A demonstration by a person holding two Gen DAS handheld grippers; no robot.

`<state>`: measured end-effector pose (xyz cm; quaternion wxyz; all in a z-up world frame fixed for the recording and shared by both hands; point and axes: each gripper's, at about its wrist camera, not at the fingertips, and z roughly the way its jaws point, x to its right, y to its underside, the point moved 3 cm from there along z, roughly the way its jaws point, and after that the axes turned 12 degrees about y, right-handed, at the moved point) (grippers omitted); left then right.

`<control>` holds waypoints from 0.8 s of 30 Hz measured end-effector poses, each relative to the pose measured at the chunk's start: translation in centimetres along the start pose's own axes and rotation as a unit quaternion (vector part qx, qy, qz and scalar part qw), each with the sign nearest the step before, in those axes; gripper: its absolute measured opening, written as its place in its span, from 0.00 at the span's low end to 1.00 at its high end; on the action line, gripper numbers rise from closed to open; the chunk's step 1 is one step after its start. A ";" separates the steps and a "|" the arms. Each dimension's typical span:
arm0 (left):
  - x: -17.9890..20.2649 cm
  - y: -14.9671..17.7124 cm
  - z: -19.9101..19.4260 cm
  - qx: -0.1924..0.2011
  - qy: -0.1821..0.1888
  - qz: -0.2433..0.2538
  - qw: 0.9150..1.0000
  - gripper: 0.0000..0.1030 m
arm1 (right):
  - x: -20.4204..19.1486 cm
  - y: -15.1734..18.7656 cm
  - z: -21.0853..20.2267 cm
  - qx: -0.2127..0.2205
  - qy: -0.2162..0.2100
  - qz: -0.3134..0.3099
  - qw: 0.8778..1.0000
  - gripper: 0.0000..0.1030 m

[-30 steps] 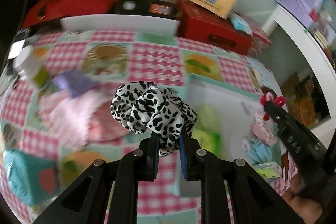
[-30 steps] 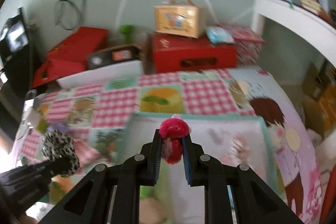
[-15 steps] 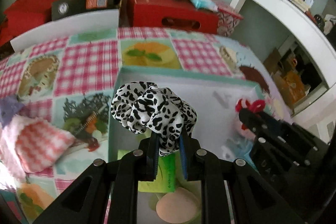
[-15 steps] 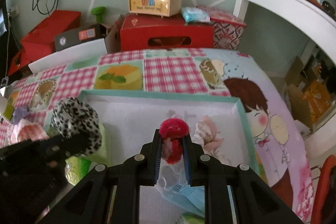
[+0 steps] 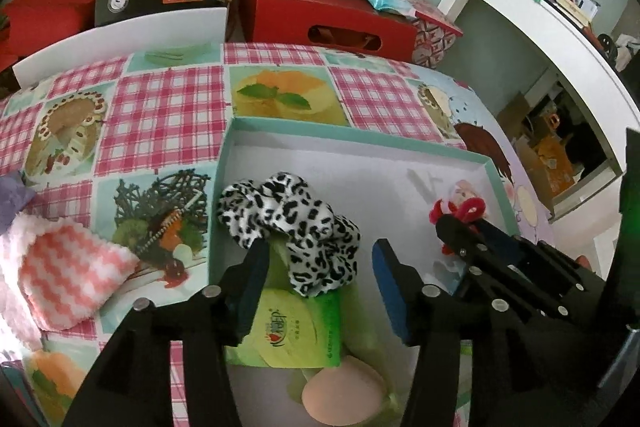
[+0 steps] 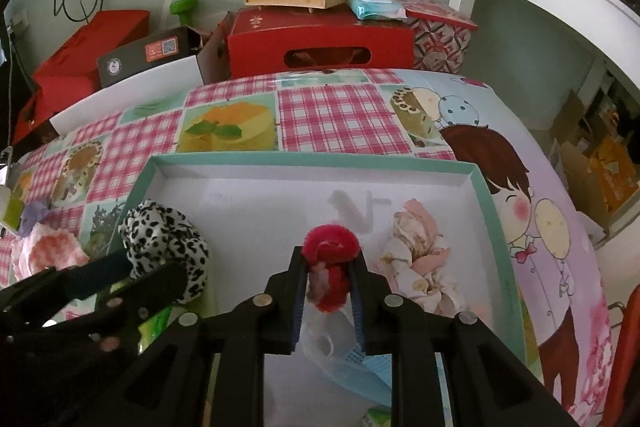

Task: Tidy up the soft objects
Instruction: 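Open both grippers to drop the red bow and scrunchie into the tray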

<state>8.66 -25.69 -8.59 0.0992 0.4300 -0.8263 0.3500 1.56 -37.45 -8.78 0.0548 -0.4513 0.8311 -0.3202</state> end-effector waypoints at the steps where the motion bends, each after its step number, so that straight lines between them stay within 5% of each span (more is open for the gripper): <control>1: -0.2 -0.1 -0.1 0.000 -0.001 -0.002 1.000 0.62 | 0.0 0.0 0.0 -0.001 0.002 0.001 1.000 0.23; 10: -1.7 -0.7 -2.2 0.020 0.003 -0.028 0.999 0.87 | 0.0 -0.4 -0.6 0.006 0.010 0.010 1.000 0.49; 24: -4.7 -1.3 -5.3 0.048 -0.015 -0.059 0.997 0.94 | 0.1 -0.4 -0.3 0.015 0.035 0.014 0.999 0.96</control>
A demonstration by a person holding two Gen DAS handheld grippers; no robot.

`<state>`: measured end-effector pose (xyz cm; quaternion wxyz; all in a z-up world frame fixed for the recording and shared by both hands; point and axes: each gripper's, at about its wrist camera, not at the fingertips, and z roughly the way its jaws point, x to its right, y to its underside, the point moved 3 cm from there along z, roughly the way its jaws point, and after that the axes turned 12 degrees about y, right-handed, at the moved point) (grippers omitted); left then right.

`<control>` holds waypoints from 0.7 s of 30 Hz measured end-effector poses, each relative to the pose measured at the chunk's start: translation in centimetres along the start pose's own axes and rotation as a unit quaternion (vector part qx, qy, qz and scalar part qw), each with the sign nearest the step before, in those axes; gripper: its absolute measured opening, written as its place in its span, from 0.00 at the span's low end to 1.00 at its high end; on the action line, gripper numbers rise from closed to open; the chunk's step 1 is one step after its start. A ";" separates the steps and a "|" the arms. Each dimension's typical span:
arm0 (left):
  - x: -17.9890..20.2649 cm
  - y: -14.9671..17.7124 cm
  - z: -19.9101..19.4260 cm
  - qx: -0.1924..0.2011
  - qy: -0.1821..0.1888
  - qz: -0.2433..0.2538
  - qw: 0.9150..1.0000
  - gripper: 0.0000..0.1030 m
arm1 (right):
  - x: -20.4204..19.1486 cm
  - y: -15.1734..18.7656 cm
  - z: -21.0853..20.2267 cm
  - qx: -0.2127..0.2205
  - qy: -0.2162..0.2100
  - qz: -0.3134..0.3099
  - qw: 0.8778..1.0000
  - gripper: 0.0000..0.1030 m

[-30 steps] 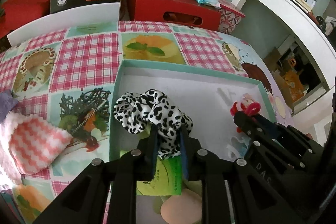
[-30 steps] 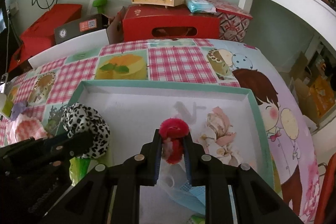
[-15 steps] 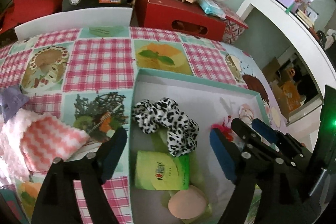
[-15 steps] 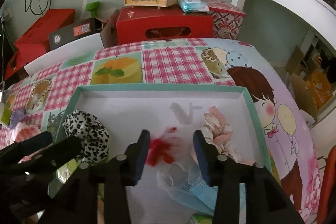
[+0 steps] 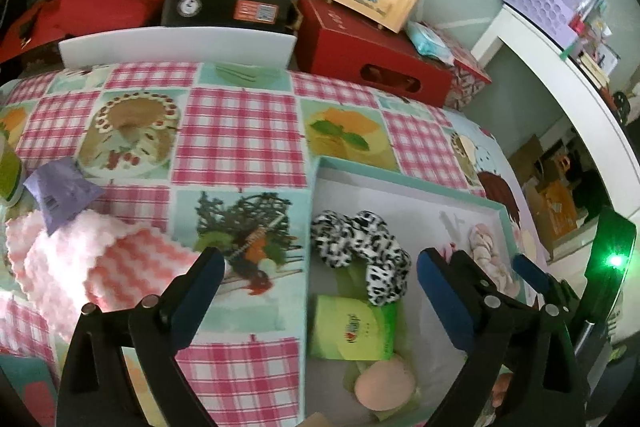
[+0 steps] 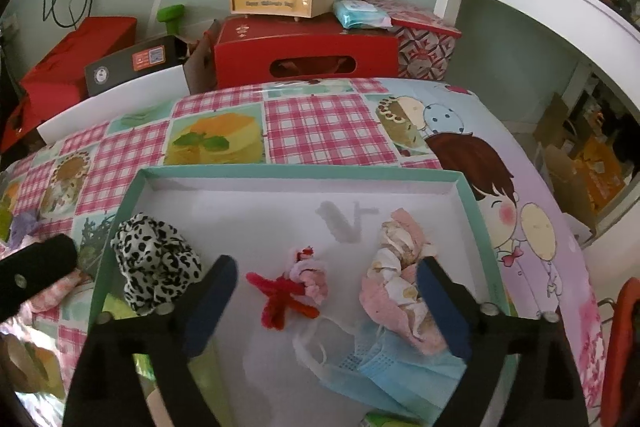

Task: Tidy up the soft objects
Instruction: 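Open both grippers to drop the red bow and scrunchie into the tray, then move both open tools back to the pink zigzag cloth and lavender packet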

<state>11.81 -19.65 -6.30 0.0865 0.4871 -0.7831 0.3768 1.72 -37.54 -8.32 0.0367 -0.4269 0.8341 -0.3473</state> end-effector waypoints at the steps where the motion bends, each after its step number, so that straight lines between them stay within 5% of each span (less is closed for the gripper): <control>1: -0.4 -0.1 -0.3 0.004 -0.005 -0.004 1.000 0.94 | 0.1 0.0 0.0 0.001 0.001 0.003 1.000 1.00; 11: -4.1 -1.6 -4.7 0.067 -0.043 -0.033 0.996 0.95 | -0.2 -0.8 -1.0 0.017 -0.012 0.032 0.999 1.00; 21: -9.0 -1.8 -8.3 0.096 -0.084 -0.084 0.988 0.95 | -4.2 -2.0 -4.2 0.048 -0.101 0.028 0.993 1.00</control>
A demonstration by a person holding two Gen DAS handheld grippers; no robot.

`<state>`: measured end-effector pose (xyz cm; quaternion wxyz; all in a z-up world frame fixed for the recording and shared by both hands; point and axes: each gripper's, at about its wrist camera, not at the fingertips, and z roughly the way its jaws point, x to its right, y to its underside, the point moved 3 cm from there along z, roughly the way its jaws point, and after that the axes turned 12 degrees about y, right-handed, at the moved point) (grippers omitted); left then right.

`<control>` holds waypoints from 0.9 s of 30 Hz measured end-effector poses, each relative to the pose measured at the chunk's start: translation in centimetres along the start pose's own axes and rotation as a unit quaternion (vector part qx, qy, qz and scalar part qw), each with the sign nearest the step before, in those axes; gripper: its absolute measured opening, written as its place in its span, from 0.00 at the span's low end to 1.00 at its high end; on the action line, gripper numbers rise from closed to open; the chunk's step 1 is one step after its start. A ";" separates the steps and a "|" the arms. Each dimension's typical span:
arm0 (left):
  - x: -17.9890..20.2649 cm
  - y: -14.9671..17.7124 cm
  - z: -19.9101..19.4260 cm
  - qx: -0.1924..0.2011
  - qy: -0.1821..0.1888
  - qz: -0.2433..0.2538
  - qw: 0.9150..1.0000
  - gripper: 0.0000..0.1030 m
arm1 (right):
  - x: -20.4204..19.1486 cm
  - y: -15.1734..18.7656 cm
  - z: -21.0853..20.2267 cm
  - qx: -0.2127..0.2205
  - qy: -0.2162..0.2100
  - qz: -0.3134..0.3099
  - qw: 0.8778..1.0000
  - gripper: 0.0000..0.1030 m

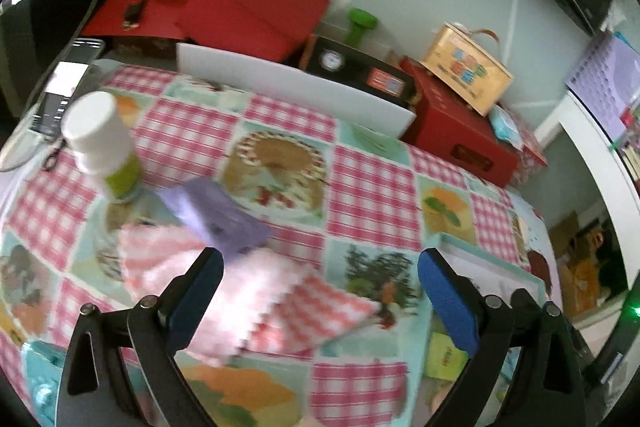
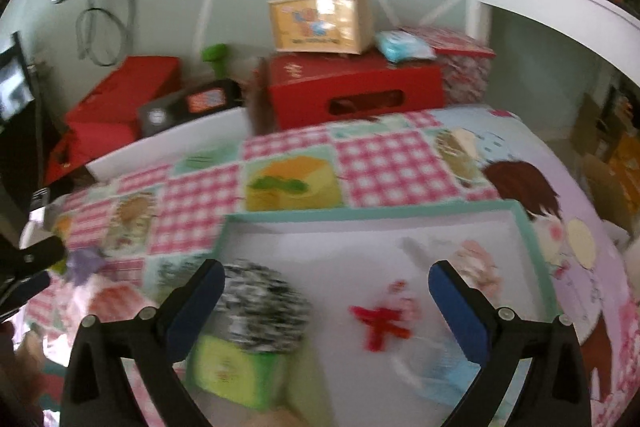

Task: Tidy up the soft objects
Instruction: 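Move both open tools back to the pink zigzag cloth and lavender packet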

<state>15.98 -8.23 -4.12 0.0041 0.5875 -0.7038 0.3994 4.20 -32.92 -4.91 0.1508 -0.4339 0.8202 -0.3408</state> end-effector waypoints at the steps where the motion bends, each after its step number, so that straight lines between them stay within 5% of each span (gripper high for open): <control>1: -0.5 -0.1 -0.3 0.002 -0.008 -0.002 1.000 0.95 | -0.7 -0.1 -0.2 0.003 -0.008 -0.005 1.000 1.00; 10: -6.4 -2.1 -4.7 0.063 -0.080 -0.034 0.994 0.95 | -8.0 0.9 -1.3 -0.015 -0.114 -0.023 0.993 1.00; 15: -9.2 -2.6 -6.3 0.076 -0.102 -0.052 0.990 0.95 | -11.8 1.7 -1.9 -0.015 -0.131 -0.056 0.990 1.00; 24: -10.8 -2.4 -5.3 0.042 -0.081 -0.068 0.994 0.95 | -16.9 4.0 -1.2 -0.049 -0.177 -0.092 0.979 0.99; 27: -10.5 -2.1 -4.4 0.023 -0.069 -0.070 0.995 0.95 | -18.1 4.8 -0.8 -0.055 -0.176 -0.114 0.976 0.90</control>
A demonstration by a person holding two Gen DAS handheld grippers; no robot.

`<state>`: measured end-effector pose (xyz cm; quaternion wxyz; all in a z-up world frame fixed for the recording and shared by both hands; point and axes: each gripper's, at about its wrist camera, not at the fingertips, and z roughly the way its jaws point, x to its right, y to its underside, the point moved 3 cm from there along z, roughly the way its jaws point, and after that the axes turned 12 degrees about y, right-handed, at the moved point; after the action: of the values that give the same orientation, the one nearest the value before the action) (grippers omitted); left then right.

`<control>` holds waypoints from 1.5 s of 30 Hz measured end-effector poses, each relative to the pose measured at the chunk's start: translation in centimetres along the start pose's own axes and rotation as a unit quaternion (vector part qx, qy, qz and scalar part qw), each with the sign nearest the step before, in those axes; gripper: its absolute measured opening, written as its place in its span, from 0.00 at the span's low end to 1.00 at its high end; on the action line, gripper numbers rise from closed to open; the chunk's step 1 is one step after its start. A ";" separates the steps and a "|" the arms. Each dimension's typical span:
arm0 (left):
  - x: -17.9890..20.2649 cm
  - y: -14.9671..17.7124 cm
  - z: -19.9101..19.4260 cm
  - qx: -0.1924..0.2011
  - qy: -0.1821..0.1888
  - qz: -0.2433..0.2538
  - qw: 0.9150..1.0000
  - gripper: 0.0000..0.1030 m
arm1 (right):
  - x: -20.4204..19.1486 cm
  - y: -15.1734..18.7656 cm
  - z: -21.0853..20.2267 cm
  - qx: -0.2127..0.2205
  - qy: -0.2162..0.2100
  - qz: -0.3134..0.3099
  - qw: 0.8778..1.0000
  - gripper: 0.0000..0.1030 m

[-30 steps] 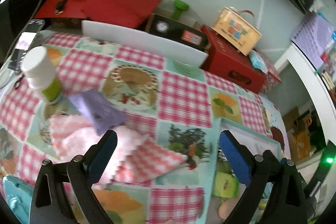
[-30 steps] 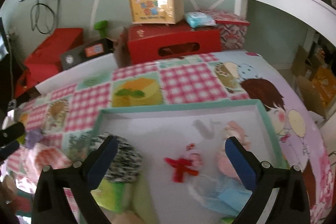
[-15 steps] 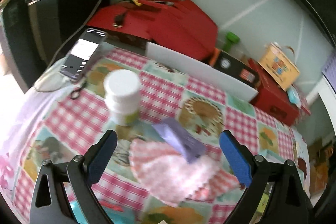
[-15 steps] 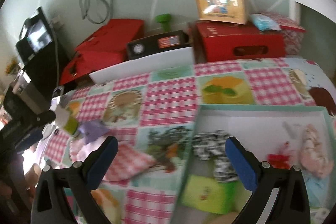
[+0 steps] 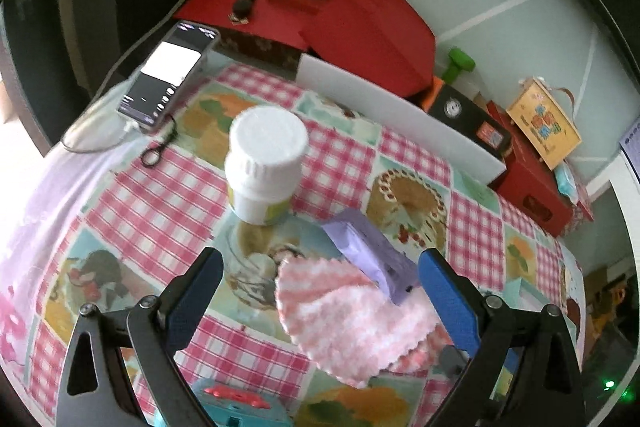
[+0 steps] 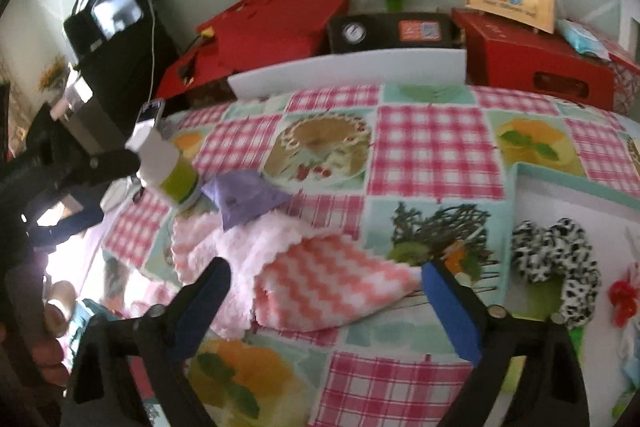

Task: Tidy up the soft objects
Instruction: 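Move both open tools back to the pink zigzag cloth and lavender packet, then pinch the pink zigzag cloth with the right gripper and lift it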

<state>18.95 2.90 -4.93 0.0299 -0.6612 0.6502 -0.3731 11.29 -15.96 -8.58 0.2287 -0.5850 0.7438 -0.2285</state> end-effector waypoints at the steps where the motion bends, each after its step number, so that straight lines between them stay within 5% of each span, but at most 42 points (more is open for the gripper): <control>1: 0.1 0.1 0.3 -0.007 0.003 0.000 1.000 0.95 | -0.3 0.2 0.3 -0.004 -0.002 -0.007 1.000 0.87; 15: 0.4 1.2 2.6 -0.053 -0.029 0.003 0.998 0.95 | -2.8 2.3 2.7 -0.037 0.001 -0.062 0.997 0.64; 32: 0.3 1.5 3.3 -0.067 -0.034 -0.007 0.997 0.95 | -3.0 2.3 2.4 -0.029 -0.020 -0.077 0.996 0.18; 45: 0.6 1.5 3.7 -0.066 -0.032 0.003 0.997 0.95 | -0.6 1.4 1.5 -0.022 -0.025 -0.046 0.998 0.08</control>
<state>19.59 0.43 -8.13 0.0080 -0.6711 0.6744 -0.3079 11.19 -15.17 -10.56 0.2236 -0.6285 0.7153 -0.2081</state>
